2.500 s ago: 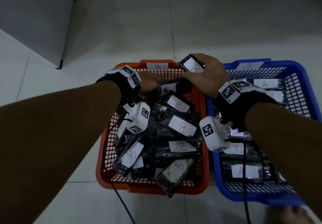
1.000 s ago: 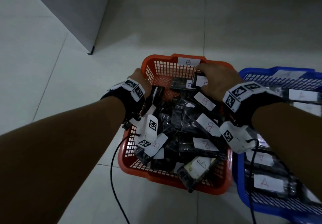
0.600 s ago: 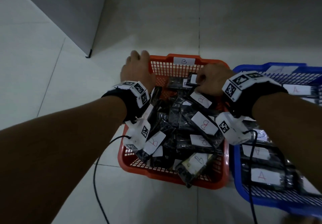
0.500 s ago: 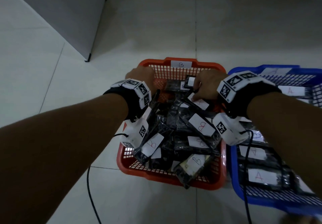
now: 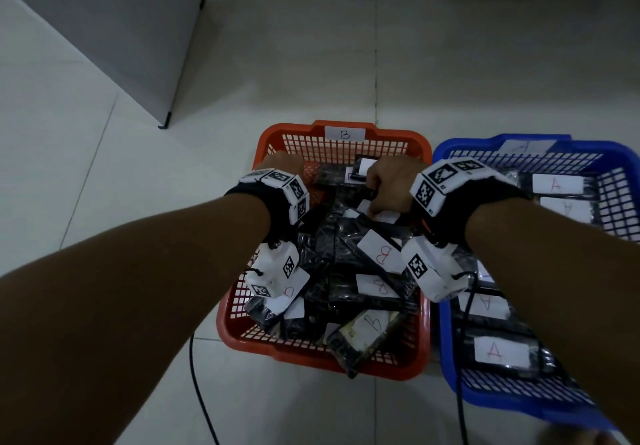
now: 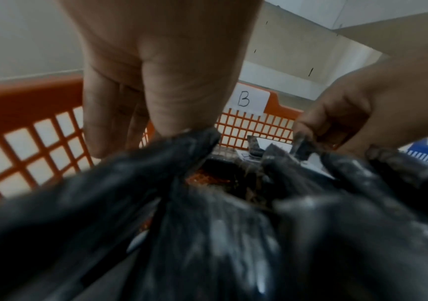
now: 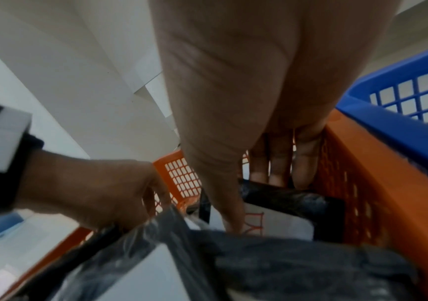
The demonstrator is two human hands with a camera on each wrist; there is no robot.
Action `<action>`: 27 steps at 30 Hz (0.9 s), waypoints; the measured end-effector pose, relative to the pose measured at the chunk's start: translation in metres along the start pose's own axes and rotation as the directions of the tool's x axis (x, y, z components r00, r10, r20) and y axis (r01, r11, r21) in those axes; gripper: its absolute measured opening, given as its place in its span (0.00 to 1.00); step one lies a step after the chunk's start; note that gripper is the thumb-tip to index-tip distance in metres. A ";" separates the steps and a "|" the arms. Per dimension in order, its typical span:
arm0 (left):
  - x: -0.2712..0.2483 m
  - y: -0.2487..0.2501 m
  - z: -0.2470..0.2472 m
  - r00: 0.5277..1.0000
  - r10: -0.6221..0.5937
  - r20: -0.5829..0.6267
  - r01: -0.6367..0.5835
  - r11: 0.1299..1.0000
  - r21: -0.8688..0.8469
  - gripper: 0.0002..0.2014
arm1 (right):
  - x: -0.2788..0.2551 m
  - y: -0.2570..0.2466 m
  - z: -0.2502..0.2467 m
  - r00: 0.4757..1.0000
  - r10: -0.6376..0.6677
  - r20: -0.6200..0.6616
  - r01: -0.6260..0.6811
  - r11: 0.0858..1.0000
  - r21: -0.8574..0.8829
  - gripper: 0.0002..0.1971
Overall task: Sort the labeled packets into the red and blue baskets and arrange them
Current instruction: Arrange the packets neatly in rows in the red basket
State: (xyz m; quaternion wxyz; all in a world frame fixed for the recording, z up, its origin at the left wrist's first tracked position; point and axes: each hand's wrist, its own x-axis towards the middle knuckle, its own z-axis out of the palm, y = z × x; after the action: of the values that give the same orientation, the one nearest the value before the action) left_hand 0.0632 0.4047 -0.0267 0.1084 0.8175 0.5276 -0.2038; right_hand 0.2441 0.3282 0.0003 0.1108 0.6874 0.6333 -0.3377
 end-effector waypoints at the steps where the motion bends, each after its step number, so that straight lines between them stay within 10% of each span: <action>1: 0.000 0.002 0.000 1.000 -0.015 0.011 0.015 1.000 -0.013 0.20 | 0.001 0.002 -0.002 1.000 -0.009 -0.024 0.010 0.999 0.042 0.14; 11: 0.019 -0.008 -0.021 0.995 -0.064 -0.076 0.023 0.896 -0.442 0.08 | -0.002 0.012 -0.019 0.936 -0.005 -0.353 0.076 0.979 0.187 0.19; 18: 0.018 -0.002 -0.003 0.965 -0.194 -0.180 0.130 0.941 -0.314 0.17 | 0.002 0.014 -0.014 0.939 0.000 -0.343 0.039 0.993 0.108 0.20; 27: 0.012 -0.005 0.002 0.987 -0.050 -0.152 0.021 0.983 -0.184 0.13 | 0.006 0.016 -0.004 0.924 -0.092 -0.372 0.062 0.994 -0.090 0.20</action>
State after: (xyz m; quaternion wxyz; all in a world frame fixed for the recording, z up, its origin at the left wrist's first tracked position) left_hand 0.0624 0.4161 -0.0336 0.1375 0.8080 0.5655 -0.0921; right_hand 0.2603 0.3324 -0.0042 0.0003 0.7092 0.6818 -0.1795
